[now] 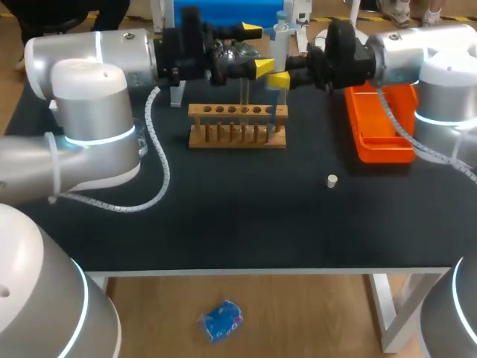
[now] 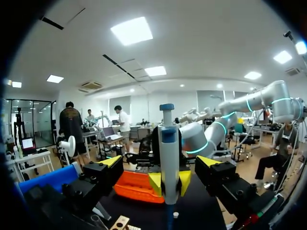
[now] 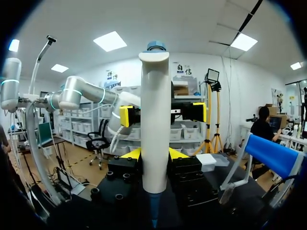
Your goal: Invert the test tube, pick up the pipette, mount the tip to pipette, aspirate from beaker and dispense into the tube, eject the tip, return the pipette, and cap with the stopper.
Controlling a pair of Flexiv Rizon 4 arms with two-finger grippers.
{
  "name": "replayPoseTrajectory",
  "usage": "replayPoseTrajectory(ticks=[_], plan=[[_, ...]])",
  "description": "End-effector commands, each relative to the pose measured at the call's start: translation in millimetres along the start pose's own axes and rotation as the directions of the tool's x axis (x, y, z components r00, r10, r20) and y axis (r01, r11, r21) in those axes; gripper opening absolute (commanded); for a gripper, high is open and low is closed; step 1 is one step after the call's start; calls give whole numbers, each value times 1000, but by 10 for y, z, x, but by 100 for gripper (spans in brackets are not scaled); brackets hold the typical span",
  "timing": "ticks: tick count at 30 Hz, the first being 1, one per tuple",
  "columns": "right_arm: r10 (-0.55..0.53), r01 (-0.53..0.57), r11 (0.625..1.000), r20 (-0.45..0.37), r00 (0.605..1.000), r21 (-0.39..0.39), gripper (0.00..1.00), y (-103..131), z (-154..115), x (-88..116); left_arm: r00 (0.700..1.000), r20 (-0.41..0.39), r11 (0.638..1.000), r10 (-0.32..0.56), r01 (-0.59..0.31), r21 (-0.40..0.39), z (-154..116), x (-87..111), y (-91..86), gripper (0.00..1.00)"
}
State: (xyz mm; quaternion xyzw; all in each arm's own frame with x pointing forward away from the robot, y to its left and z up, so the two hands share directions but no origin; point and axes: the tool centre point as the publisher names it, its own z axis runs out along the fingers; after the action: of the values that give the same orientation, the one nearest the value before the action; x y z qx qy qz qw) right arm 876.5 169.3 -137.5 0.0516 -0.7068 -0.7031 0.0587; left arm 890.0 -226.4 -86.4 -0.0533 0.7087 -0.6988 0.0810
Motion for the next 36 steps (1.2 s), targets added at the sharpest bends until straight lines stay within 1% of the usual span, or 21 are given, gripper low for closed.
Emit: replayPoseTrajectory(ticks=[1, 8, 17, 24, 26, 27, 28, 34, 36], plan=[[-8, 8, 1000, 20, 1000, 4, 0, 33, -223, 76, 1000, 9, 1000, -6, 6, 0, -45, 4, 2, 100], [-59, 58, 998, 45, 997, 5, 0, 121, -622, 61, 999, 21, 999, -32, 32, -9, 3, -74, 56, 100], [-123, 124, 992, 71, 990, 2, 0, 229, -1092, -63, 998, 22, 998, -62, 62, -12, 151, -119, 101, 100], [-138, 137, 990, 135, 981, 15, 0, 206, -1510, -183, 997, 18, 997, -77, 77, -22, 244, -163, 116, 100], [-140, 139, 990, 148, 979, 14, 0, 200, -1590, -201, 997, 16, 996, -80, 81, -23, 271, -185, 121, 100], [-142, 139, 990, 163, 976, 25, 0, 196, -1656, -214, 997, 15, 996, -82, 82, -23, 292, -198, 119, 100], [-141, 140, 990, 176, 974, 20, 0, 195, -1726, -230, 996, 13, 996, -83, 83, -24, 308, -210, 119, 100], [-129, 124, 992, 236, 963, 36, 0, 154, -2055, -244, 996, 4, 995, -90, 90, -33, 410, -269, 111, 100], [-121, 118, 993, 258, 958, 27, 0, 126, -2186, -229, 996, 2, 995, -91, 91, -37, 437, -283, 109, 100]])
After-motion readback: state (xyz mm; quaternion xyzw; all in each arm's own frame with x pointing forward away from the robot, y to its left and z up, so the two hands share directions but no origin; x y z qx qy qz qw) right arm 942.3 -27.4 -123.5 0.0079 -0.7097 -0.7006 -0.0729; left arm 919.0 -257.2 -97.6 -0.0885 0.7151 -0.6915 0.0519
